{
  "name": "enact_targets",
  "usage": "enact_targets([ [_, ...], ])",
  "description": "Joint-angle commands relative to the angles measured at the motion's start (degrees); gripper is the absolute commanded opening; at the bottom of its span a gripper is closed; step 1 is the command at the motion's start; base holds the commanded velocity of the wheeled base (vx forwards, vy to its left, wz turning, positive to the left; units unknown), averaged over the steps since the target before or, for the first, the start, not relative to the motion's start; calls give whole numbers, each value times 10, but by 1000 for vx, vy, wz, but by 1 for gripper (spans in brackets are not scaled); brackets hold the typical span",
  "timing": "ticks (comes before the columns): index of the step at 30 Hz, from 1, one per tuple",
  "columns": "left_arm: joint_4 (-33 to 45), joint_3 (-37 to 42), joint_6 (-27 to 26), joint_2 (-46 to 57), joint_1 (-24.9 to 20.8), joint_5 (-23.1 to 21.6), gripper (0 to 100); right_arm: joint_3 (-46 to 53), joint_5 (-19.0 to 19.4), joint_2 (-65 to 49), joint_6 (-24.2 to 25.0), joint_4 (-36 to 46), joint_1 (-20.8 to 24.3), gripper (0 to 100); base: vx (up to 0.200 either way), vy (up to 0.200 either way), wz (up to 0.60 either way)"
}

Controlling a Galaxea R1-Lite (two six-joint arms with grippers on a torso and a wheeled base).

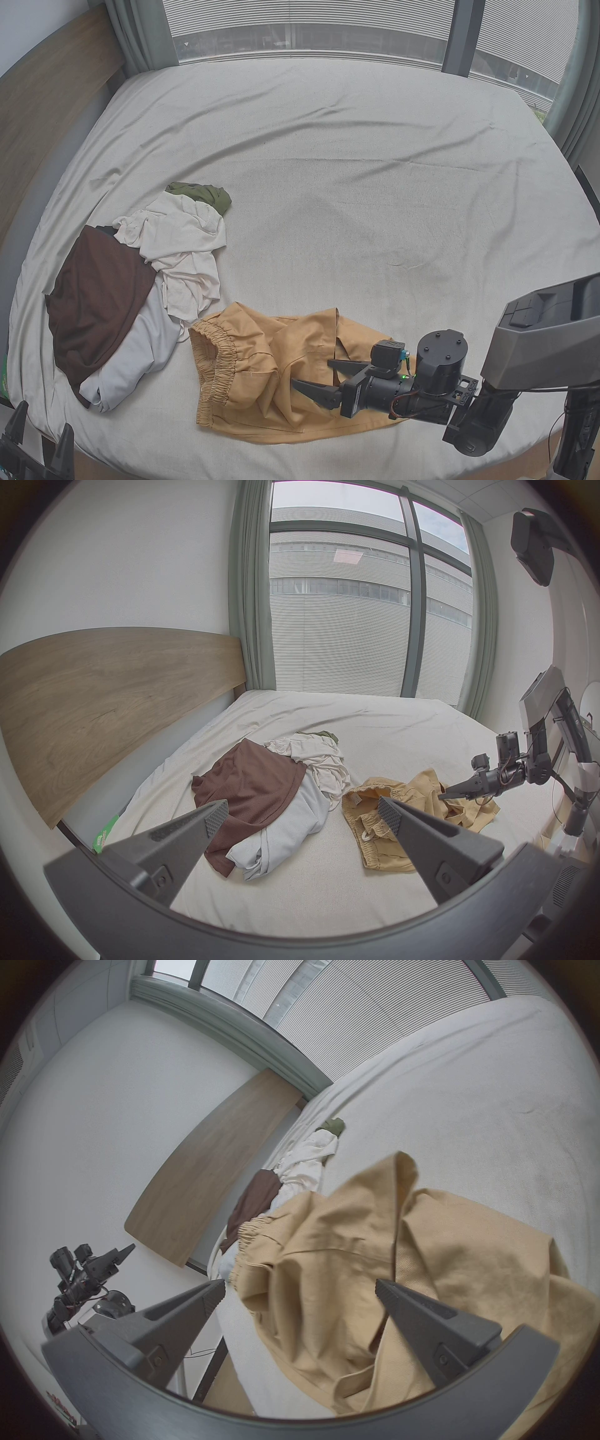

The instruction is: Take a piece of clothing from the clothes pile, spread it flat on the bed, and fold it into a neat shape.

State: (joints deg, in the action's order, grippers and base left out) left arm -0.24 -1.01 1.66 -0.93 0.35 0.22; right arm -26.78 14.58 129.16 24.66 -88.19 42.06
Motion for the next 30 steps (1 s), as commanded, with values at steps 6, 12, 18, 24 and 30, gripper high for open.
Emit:
enact_targets([
  [6,0,10,0,9,1,0,100,-2,1,19,-9,-1,-36,100,0,0,0],
  [12,0,10,0,9,0,0,100,-27,3,31,-8,-1,-31,100,0,0,0],
  [18,0,10,1,9,1,1,100,-63,6,36,-2,0,-24,100,0,0,0],
  [24,0,10,1,9,0,1,100,-72,6,28,31,-1,-6,100,0,0,0],
  [30,0,10,1,9,0,1,100,-56,8,-2,76,-1,20,100,0,0,0],
])
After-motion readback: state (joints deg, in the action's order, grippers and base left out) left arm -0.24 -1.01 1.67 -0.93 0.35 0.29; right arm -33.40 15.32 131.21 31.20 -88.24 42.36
